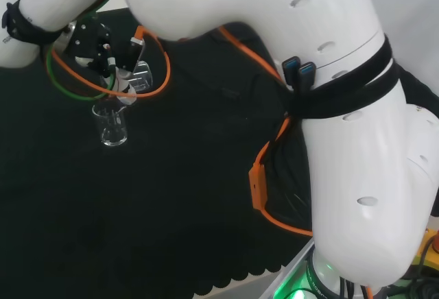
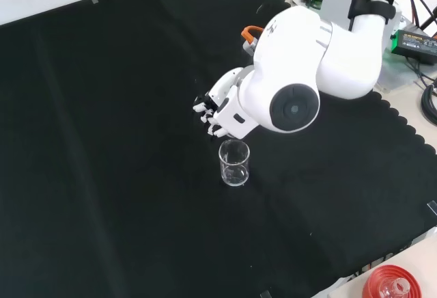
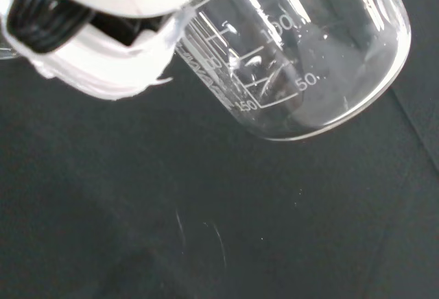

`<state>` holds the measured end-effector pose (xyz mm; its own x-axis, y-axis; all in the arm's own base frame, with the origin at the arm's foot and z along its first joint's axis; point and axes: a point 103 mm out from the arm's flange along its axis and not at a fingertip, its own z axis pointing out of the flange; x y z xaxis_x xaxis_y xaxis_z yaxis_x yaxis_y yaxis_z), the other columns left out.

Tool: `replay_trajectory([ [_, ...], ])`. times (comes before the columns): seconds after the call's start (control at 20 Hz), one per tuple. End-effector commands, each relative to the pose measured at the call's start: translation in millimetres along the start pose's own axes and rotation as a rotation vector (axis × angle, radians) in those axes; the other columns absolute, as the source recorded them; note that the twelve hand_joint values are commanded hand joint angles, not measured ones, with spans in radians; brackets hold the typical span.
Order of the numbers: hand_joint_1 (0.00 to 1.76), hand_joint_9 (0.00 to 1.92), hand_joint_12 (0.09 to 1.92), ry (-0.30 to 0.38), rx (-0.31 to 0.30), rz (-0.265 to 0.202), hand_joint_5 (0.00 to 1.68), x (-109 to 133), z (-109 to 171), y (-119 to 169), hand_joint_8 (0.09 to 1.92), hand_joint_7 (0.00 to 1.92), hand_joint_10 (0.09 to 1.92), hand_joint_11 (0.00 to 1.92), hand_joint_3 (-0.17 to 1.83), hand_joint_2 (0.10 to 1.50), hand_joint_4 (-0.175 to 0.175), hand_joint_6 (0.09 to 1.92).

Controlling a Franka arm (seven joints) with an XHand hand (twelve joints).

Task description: Pour the water from the handheld beaker into the one on the table.

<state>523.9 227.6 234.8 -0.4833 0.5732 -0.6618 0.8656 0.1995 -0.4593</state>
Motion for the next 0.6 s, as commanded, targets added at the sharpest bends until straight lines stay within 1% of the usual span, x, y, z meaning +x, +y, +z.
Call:
replay_trajectory([
  [0.05, 1.14, 1.58, 0.92, 0.124, -0.072, 0.007, 1.34, -12.2, 5.2, -7.6, 0.09, 1.72, 0.09, 1.08, 0.64, 0.64, 0.175, 0.54],
  [0.25, 1.14, 1.58, 0.91, 0.171, -0.087, 0.008, 1.34, -17.3, 9.2, -9.0, 0.09, 1.72, 0.09, 1.07, 0.64, 0.64, 0.175, 0.55],
  [0.6, 1.14, 1.58, 0.92, 0.217, -0.112, 0.003, 1.33, -21.5, 11.9, -11.2, 0.09, 1.72, 0.09, 1.06, 0.64, 0.65, 0.175, 0.55],
])
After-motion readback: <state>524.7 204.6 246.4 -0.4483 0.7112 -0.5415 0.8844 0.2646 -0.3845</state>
